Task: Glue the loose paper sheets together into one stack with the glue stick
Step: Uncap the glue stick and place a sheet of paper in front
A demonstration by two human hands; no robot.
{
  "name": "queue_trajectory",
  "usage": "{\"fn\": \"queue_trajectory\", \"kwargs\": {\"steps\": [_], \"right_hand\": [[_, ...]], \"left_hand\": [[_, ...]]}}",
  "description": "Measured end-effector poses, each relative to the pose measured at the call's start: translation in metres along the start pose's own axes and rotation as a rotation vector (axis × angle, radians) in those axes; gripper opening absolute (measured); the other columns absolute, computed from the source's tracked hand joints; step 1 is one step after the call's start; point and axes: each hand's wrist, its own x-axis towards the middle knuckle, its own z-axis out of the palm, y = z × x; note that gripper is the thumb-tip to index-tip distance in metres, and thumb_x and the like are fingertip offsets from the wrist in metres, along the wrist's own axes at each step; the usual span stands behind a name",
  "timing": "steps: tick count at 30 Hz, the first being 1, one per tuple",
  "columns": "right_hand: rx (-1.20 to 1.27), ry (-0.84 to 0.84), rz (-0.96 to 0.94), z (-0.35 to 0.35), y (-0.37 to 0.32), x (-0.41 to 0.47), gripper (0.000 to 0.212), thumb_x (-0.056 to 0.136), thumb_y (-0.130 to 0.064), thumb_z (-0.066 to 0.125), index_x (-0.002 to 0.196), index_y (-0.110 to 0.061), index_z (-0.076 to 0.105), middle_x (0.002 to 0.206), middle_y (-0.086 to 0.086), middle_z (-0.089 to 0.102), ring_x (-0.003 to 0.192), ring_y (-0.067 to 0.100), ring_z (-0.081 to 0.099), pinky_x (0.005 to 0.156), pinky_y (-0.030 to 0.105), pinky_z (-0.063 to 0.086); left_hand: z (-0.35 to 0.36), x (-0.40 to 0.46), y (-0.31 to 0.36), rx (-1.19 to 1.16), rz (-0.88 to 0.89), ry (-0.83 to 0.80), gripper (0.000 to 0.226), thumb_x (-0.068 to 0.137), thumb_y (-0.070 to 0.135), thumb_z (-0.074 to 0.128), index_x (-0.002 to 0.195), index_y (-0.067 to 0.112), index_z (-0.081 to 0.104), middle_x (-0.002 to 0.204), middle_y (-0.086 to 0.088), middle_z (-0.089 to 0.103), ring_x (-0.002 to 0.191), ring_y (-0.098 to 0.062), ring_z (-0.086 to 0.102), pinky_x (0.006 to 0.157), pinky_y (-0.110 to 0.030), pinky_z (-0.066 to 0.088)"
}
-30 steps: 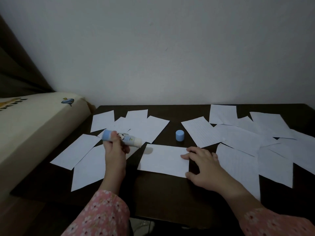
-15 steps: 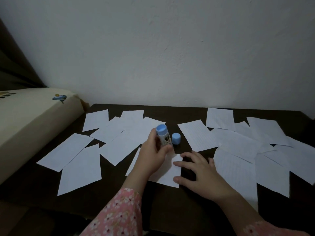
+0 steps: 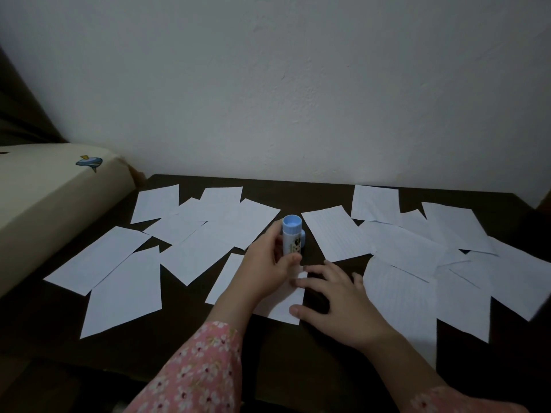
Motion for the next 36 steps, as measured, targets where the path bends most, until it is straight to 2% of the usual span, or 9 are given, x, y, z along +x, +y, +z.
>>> {"fn": "queue_trajectory", "kwargs": {"steps": [6,9,16,26,28,32,34,36], "right_hand": [[0.019,0.044,0.018,0.0,-0.004,0.0,0.045,0.085,-0.058,0.057,0.128,-0.047,0.049,0.148,-0.022,0.025,0.144,0.005,0.006,0.116,0.051,-0.004],[0.019,0.042,0.031,0.0,-0.004,0.0,0.046,0.084,-0.057,0.059,0.129,-0.047,0.049,0.147,-0.021,0.026,0.143,0.005,0.009,0.116,0.052,-0.003],[0.016,0.046,0.055,0.0,-0.005,0.003,0.047,0.083,-0.056,0.062,0.128,-0.047,0.05,0.145,-0.021,0.028,0.14,0.004,0.015,0.116,0.051,-0.001],[-0.001,0.055,0.042,0.0,-0.005,0.004,0.048,0.081,-0.059,0.062,0.126,-0.047,0.052,0.141,-0.022,0.03,0.136,0.003,0.02,0.117,0.05,0.007],[-0.01,0.062,0.035,0.0,-0.004,0.004,0.048,0.08,-0.06,0.062,0.125,-0.047,0.052,0.139,-0.022,0.03,0.135,0.002,0.02,0.116,0.05,0.008],[-0.041,0.057,0.02,-0.002,-0.005,0.004,0.053,0.08,-0.06,0.062,0.129,-0.047,0.048,0.135,-0.021,0.031,0.133,0.004,0.022,0.116,0.049,0.011],[-0.059,0.042,0.031,-0.005,-0.005,0.003,0.062,0.078,-0.061,0.064,0.135,-0.047,0.041,0.131,-0.018,0.03,0.13,0.006,0.025,0.116,0.047,0.016],[-0.107,0.038,0.051,-0.007,-0.006,0.002,0.066,0.078,-0.063,0.062,0.137,-0.047,0.038,0.13,-0.013,0.028,0.126,0.008,0.025,0.114,0.04,0.023]], "left_hand": [[-0.005,0.001,-0.001,0.018,-0.022,-0.004,0.06,0.09,0.018,0.063,0.14,0.032,0.034,0.106,0.016,0.048,0.089,0.003,0.048,0.067,-0.008,0.037],[-0.013,0.002,-0.005,0.033,-0.05,0.015,0.061,0.09,0.018,0.063,0.141,0.033,0.032,0.108,0.014,0.048,0.095,0.0,0.047,0.068,-0.009,0.036],[-0.038,0.0,-0.02,0.088,-0.117,0.07,0.061,0.091,0.018,0.061,0.143,0.028,0.031,0.131,-0.002,0.052,0.102,-0.007,0.044,0.082,-0.025,0.039],[-0.062,-0.003,-0.04,0.088,-0.185,0.161,0.062,0.092,0.02,0.06,0.145,0.032,0.03,0.127,-0.001,0.052,0.1,-0.01,0.047,0.081,-0.029,0.041],[-0.066,-0.006,-0.042,0.019,-0.202,0.235,0.062,0.091,0.02,0.061,0.144,0.031,0.031,0.129,-0.002,0.052,0.104,-0.012,0.049,0.082,-0.031,0.043],[-0.085,-0.008,-0.043,-0.309,-0.247,0.533,0.061,0.091,0.022,0.062,0.143,0.031,0.032,0.127,-0.007,0.053,0.118,-0.025,0.052,0.095,-0.045,0.047],[-0.092,-0.01,-0.044,-0.349,-0.248,0.596,0.062,0.091,0.023,0.062,0.143,0.032,0.03,0.122,-0.005,0.052,0.115,-0.026,0.053,0.098,-0.051,0.046],[-0.093,-0.013,-0.045,-0.347,-0.254,0.594,0.064,0.091,0.023,0.063,0.144,0.032,0.028,0.121,-0.005,0.051,0.114,-0.026,0.053,0.098,-0.052,0.046]]}}
